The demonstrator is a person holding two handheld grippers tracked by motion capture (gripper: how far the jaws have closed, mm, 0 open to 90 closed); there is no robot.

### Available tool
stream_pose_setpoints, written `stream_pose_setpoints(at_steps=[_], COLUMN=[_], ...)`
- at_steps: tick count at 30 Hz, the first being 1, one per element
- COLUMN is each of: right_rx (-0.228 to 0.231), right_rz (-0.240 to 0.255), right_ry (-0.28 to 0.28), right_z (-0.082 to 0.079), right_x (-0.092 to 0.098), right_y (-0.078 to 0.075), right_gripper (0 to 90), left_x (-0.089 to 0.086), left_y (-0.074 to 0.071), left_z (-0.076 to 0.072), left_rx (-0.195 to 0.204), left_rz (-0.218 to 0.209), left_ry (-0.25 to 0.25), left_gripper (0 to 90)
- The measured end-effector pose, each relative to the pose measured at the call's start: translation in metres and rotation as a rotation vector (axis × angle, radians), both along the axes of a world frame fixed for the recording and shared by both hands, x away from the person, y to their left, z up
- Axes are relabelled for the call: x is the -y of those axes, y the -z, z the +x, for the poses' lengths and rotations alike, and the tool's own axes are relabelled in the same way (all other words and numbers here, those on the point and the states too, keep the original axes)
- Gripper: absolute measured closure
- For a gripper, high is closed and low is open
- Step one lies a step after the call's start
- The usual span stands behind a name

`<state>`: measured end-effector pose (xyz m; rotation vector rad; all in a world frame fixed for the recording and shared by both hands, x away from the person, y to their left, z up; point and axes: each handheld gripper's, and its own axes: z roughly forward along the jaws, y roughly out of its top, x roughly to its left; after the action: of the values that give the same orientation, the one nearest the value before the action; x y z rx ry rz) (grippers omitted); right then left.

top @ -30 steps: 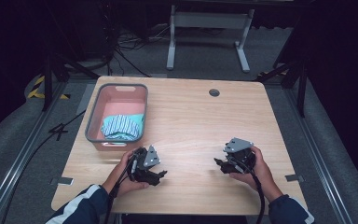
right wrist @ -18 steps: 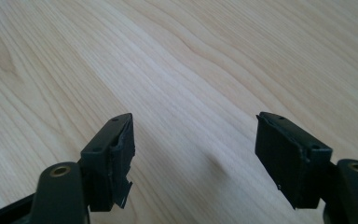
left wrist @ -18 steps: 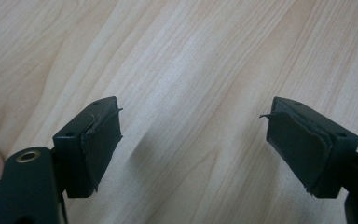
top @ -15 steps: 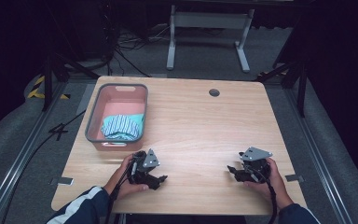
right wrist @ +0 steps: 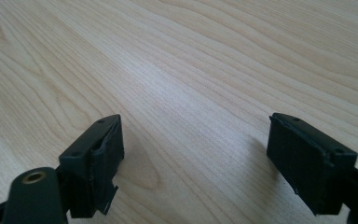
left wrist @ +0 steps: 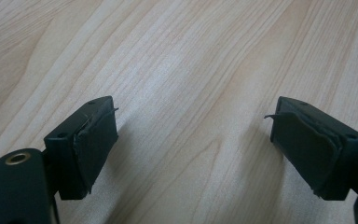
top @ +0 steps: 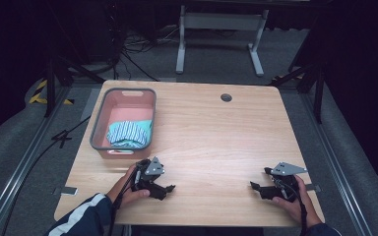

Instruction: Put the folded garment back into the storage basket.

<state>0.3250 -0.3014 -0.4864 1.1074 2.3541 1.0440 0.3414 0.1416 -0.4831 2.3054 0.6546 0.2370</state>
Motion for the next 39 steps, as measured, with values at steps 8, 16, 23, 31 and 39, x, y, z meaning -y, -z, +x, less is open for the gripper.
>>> stream_pose_setpoints(at_steps=[8, 16, 23, 31, 39], right_rx=[0.003, 0.002, 0.002, -0.002, -0.002], right_rz=[-0.004, -0.003, -0.003, 0.000, 0.000], right_ry=[0.008, 0.010, 0.010, 0.008, 0.005], right_z=[-0.0012, -0.0012, -0.0011, -0.0006, -0.0004], right_x=[0.0008, 0.0007, 0.0007, 0.0010, 0.0013], right_y=[0.0000, 0.0000, 0.0000, 0.0000, 0.0000], right_gripper=[19.1, 18.9, 18.8, 18.1, 18.1], left_x=[0.0007, 0.0007, 0.0017, 0.0024, 0.0032], left_y=[0.0001, 0.0001, 0.0001, 0.0001, 0.0001], left_z=[0.0020, 0.0020, 0.0025, 0.0033, 0.0036], left_rx=[0.001, 0.001, -0.003, -0.003, -0.005], left_rz=[0.004, 0.004, 0.009, 0.012, 0.017], left_ry=[0.013, 0.013, 0.016, 0.023, 0.026], left_gripper=[12.4, 12.3, 11.0, 9.9, 9.0])
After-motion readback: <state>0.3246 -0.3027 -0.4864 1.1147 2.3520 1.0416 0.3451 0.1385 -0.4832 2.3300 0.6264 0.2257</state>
